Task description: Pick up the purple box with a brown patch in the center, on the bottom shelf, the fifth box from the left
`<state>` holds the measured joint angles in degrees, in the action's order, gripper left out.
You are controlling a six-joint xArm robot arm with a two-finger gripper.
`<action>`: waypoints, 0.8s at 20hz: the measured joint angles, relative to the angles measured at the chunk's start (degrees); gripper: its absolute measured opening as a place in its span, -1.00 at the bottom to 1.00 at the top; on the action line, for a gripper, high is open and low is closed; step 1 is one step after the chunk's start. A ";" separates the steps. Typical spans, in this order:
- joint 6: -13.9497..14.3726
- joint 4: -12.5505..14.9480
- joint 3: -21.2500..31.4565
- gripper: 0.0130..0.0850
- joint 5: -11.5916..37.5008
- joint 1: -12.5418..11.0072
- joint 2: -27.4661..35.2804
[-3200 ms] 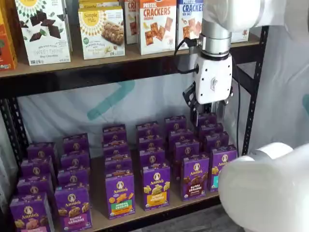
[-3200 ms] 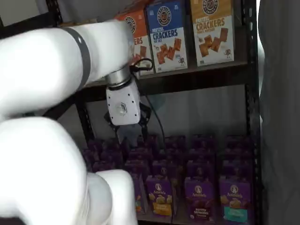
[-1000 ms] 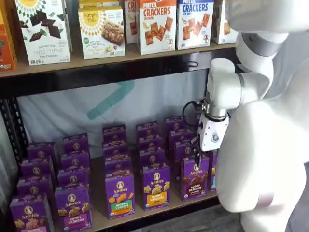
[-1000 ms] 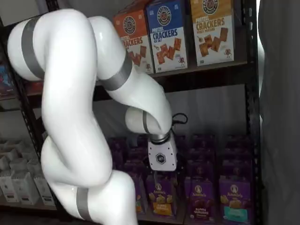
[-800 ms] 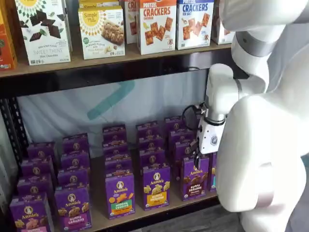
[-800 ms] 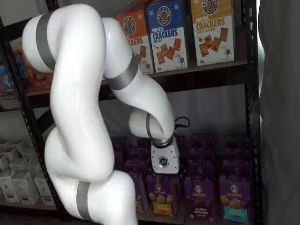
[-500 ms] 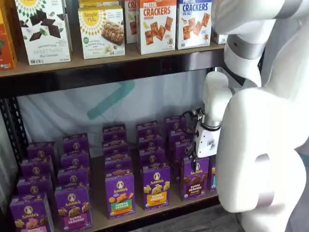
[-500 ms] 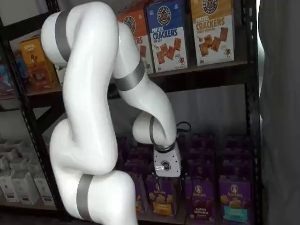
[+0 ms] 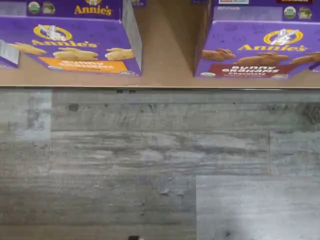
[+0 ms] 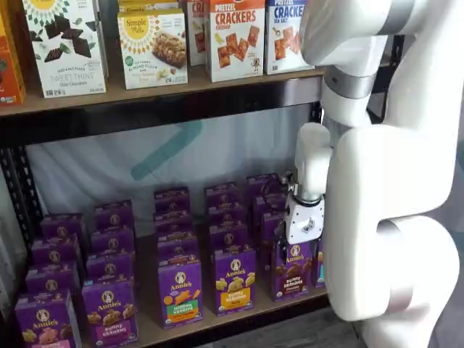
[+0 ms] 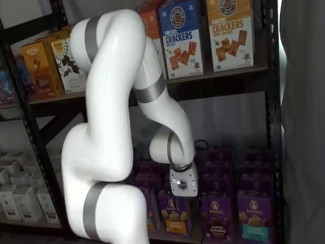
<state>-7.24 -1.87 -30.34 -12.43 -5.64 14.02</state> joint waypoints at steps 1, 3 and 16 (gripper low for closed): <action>-0.05 -0.07 -0.72 1.00 0.32 0.03 1.08; -1.43 -1.52 -2.33 1.00 1.38 0.11 3.46; -3.93 -0.30 -14.59 1.00 0.97 -3.62 15.41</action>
<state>-11.17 -2.17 -44.93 -11.46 -9.26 29.44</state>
